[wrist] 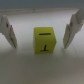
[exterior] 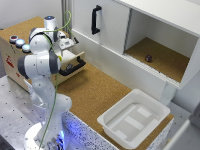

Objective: Go towards the yellow block and pick it up

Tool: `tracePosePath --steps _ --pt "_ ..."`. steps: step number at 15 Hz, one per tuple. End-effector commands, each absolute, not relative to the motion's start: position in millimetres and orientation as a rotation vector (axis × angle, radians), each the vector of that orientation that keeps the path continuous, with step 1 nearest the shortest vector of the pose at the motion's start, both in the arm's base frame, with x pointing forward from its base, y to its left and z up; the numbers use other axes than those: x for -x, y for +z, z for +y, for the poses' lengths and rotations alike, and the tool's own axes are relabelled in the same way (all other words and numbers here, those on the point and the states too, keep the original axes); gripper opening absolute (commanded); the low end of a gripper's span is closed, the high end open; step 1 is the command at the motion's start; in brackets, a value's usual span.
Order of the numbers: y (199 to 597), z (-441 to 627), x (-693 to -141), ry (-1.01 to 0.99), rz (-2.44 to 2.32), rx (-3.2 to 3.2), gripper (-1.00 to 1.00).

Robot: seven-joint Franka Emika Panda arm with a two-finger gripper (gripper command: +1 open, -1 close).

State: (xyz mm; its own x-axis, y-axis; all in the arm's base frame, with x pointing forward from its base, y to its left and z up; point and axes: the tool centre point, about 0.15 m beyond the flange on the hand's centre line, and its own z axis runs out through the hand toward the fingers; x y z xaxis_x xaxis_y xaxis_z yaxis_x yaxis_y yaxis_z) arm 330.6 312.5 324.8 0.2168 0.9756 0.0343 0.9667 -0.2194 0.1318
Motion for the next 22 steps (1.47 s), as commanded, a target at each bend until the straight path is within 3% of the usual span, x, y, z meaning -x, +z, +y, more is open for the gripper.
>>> tracePosePath --steps 1,11,22 --pt "310 318 -350 0.209 1.989 -2.396 -1.0" --pt "320 325 -343 0.115 1.963 -2.354 -1.0" --pt "385 257 -384 0.325 1.876 -2.387 -1.0"
